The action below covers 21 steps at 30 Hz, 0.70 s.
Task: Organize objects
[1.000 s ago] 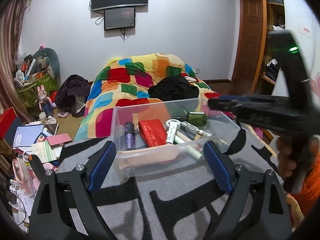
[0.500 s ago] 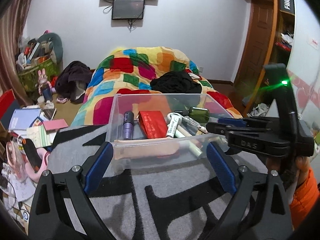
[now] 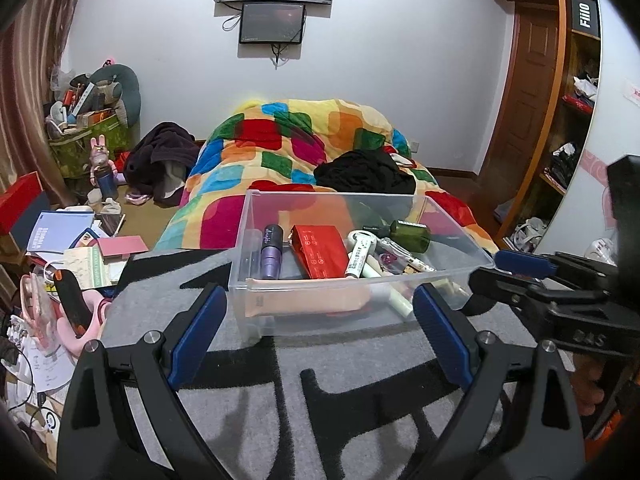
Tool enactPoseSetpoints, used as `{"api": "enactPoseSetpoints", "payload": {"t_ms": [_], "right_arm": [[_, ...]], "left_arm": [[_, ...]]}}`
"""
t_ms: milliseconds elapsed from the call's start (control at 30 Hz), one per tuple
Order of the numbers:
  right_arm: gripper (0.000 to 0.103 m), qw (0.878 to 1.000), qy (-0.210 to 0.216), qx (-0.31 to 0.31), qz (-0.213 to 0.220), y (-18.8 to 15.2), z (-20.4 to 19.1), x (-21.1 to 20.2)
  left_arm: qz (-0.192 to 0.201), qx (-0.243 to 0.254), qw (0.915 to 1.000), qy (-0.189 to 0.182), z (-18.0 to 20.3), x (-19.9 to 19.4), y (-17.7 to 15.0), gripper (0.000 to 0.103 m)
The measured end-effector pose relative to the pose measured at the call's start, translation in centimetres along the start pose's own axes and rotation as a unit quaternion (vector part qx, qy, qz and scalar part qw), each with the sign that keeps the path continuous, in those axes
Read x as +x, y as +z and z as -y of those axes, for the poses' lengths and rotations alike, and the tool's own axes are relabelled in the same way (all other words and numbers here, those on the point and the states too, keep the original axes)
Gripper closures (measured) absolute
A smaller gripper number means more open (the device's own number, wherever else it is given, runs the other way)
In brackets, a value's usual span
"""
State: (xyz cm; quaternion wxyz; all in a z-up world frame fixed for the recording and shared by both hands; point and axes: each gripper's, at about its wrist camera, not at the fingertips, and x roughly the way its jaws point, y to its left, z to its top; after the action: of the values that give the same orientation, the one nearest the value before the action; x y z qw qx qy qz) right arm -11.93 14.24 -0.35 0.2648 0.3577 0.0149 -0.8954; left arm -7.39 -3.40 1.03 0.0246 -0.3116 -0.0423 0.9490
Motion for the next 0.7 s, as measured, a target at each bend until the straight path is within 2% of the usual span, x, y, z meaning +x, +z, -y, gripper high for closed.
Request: {"api": "enactPoseSetpoints", "payload": {"t_ms": [133, 267, 700], "right_arm": [[0.039, 1.0, -0.008, -0.004, 0.015, -0.7, -0.7, -1.1], [0.036, 0.999, -0.021, -0.009, 0.022, -1.2, -0.9, -1.4], [0.035, 0.999, -0.027, 0.006, 0.018, -1.9, 0.1, -1.3]], "left_arm": [[0.002, 0.003, 1.0, 0.004, 0.3, -0.3, -0.3, 0.007], [0.0, 0.003, 1.0, 0.002, 0.5, -0.2, -0.7, 0.007], [-0.007, 0.004, 1.0, -0.002, 1.0, -0.1, -1.7, 0.007]]}}
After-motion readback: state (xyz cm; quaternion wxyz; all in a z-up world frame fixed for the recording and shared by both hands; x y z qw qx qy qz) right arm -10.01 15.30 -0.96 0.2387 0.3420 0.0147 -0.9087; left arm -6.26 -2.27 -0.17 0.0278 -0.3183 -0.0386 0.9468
